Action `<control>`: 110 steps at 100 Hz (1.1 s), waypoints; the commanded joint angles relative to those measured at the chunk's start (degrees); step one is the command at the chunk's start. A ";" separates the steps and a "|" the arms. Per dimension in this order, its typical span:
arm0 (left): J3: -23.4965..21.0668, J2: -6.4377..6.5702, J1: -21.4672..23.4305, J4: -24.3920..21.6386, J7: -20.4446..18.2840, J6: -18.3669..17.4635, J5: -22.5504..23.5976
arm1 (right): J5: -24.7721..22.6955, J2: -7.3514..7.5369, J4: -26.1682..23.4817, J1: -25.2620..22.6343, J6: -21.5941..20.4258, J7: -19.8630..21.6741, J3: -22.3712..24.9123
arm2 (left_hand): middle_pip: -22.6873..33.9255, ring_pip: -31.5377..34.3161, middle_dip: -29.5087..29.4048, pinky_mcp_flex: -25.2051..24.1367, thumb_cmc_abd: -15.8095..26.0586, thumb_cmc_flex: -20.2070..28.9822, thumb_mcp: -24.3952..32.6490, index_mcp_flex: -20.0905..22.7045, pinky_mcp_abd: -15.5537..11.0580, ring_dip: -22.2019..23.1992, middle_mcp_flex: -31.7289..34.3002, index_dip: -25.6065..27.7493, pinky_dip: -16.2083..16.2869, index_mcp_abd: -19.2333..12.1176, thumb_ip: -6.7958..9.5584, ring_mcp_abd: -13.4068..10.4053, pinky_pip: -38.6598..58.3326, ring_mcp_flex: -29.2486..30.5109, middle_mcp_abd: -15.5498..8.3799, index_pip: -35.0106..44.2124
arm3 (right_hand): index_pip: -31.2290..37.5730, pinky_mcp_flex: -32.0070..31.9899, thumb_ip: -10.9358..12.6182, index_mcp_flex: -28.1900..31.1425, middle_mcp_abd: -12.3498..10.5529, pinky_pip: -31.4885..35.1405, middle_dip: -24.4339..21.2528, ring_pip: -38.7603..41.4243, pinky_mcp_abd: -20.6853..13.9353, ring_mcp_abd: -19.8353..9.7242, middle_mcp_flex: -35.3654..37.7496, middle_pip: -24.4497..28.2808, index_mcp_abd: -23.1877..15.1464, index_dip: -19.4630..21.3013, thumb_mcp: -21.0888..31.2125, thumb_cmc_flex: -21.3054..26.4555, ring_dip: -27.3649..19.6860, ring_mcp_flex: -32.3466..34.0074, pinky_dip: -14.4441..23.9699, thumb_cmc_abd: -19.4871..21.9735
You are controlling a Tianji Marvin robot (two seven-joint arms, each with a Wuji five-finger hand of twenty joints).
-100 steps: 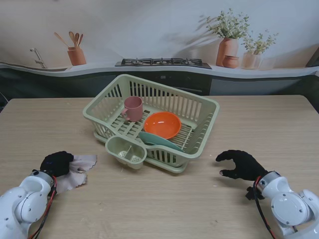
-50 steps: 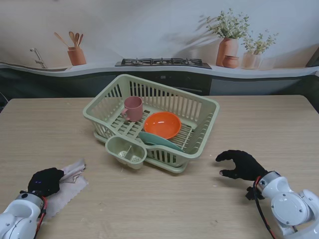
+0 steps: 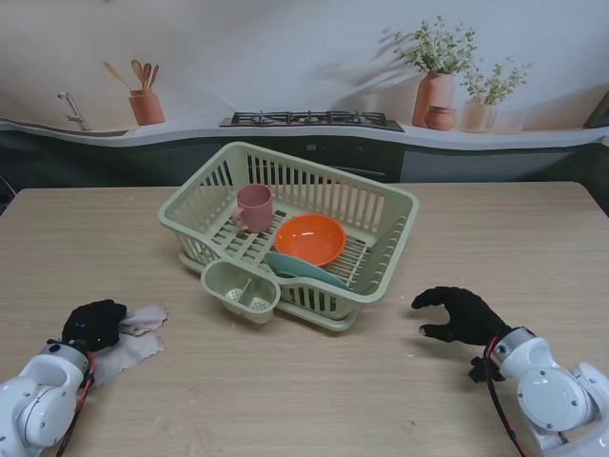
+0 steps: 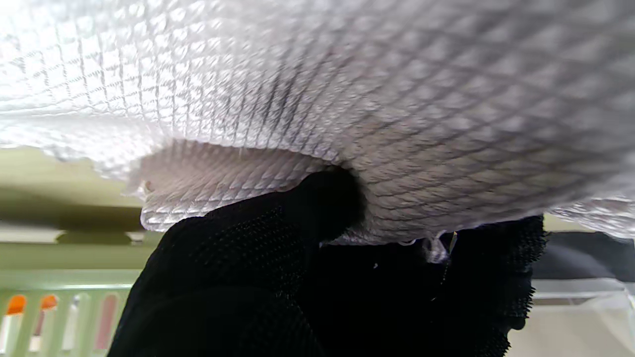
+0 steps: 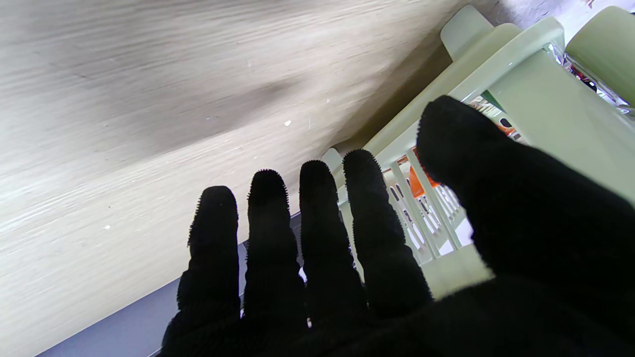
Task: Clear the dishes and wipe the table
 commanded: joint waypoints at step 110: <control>-5.57 -1.02 11.44 -6.11 -0.50 4.07 1.22 | -0.10 -0.08 -0.67 0.04 -0.14 0.65 0.49 | 0.61 1.25 0.78 0.08 1.67 1.92 0.54 4.68 3.08 1.09 1.38 -0.90 1.10 -10.95 -0.97 4.97 3.31 0.41 0.11 0.03 | -0.24 -0.66 -0.49 -0.66 -0.97 -0.97 -0.34 -0.95 -0.40 -1.38 -1.26 -0.69 -0.79 -0.42 -1.27 -1.65 -0.37 -1.79 0.94 0.83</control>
